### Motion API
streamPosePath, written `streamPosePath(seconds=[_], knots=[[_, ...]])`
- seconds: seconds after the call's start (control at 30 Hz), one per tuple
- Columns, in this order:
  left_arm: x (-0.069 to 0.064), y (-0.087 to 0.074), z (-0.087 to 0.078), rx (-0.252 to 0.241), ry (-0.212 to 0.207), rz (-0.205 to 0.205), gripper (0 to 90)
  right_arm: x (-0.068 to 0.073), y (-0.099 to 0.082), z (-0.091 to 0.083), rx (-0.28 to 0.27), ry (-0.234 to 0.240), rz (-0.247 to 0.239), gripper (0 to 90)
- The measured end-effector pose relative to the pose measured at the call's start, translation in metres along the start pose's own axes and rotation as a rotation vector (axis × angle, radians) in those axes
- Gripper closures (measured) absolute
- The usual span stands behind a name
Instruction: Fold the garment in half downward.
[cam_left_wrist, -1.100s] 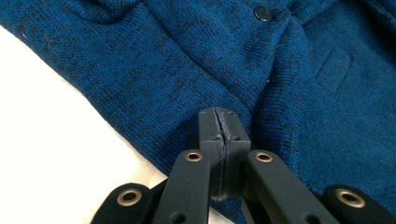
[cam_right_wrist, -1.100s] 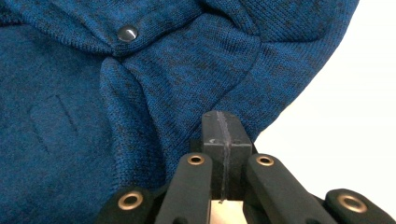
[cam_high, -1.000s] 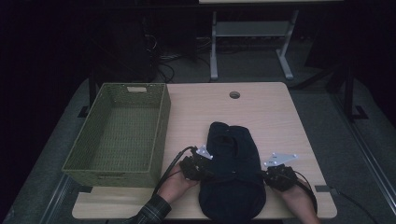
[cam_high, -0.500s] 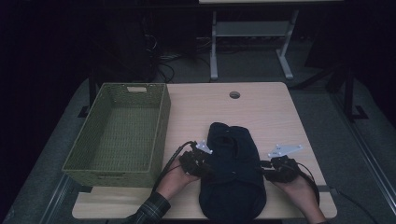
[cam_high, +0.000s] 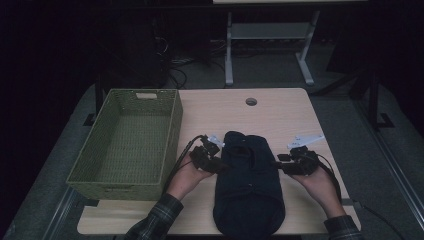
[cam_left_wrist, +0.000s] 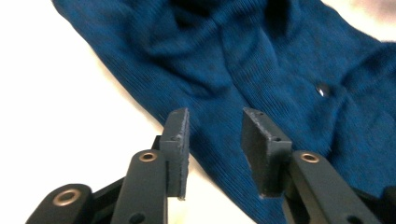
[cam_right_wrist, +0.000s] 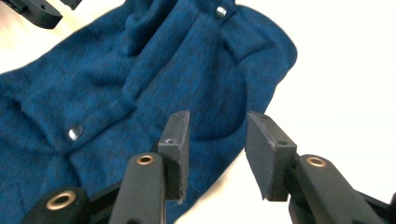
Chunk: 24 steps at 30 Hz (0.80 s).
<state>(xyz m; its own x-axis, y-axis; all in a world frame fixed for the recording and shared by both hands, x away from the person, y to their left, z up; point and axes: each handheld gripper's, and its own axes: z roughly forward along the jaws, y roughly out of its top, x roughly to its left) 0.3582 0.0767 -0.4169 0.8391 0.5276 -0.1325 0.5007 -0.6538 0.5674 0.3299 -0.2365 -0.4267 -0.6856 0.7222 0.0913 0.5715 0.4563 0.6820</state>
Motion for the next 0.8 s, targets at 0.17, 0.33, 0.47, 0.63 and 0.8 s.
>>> streamPosePath(seconds=[0.17, 0.33, 0.47, 0.63, 0.8], knots=[[0.007, 0.016, -0.002, 0.003, 0.04, 0.021, 54.5, -0.01, 0.013, 0.004, -0.015, 0.005, 0.008, 58.8], [0.015, 0.031, -0.006, -0.035, 0.057, 0.011, 51.7, -0.02, 0.025, 0.009, -0.011, 0.015, 0.011, 57.8], [0.024, 0.041, -0.006, -0.05, 0.068, -0.003, 50.0, -0.026, 0.035, 0.013, -0.025, 0.011, 0.009, 56.8], [0.041, 0.053, -0.002, -0.057, 0.089, -0.02, 47.2, -0.032, 0.043, 0.017, -0.014, 0.009, 0.017, 54.5], [0.058, 0.063, 0.006, -0.061, 0.102, -0.044, 45.3, -0.038, 0.047, 0.024, -0.018, -0.004, 0.026, 52.8]])
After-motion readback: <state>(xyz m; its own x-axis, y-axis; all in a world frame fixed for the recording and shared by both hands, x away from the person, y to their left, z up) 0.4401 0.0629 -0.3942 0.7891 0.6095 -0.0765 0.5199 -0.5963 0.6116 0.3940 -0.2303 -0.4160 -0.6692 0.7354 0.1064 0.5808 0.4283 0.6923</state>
